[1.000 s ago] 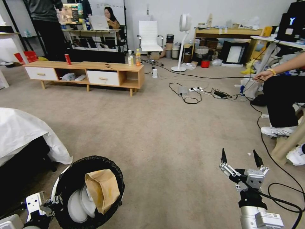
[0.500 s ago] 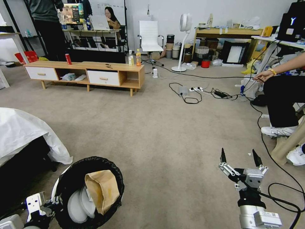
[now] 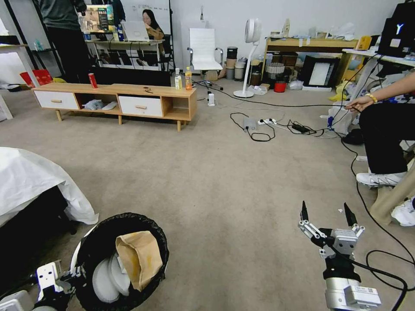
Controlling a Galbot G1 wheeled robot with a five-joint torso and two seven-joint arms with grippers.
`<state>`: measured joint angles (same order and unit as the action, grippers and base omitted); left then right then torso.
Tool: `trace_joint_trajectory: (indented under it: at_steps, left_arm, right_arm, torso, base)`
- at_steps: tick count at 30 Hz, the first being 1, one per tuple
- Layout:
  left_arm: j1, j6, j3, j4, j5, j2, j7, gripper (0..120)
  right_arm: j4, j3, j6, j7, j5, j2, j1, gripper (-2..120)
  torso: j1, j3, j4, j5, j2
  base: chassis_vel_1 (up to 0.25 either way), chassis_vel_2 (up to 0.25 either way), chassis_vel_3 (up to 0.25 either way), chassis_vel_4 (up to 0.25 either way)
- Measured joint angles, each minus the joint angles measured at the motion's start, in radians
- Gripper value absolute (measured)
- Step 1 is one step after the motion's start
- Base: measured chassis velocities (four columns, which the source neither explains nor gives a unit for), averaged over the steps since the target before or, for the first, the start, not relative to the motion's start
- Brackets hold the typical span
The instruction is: Pick up the trash bin and place the garbage on the floor into it.
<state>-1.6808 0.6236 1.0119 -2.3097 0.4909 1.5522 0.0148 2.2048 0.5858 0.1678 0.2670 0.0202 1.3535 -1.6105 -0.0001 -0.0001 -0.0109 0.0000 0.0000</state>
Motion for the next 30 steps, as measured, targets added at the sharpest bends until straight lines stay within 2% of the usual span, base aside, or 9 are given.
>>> trace_joint_trajectory:
  at_steps: [30]
  left_arm:
    - [0.001,-0.005,-0.003,0.001,-0.014,0.003,0.012,1]
  right_arm:
    - [-0.001,0.004,0.004,0.0,0.004,-0.004,-0.002,100]
  torso:
    - [0.0,0.0,-0.0001,0.0003,0.0]
  base:
    - [-0.225,0.229,0.237,-0.231]
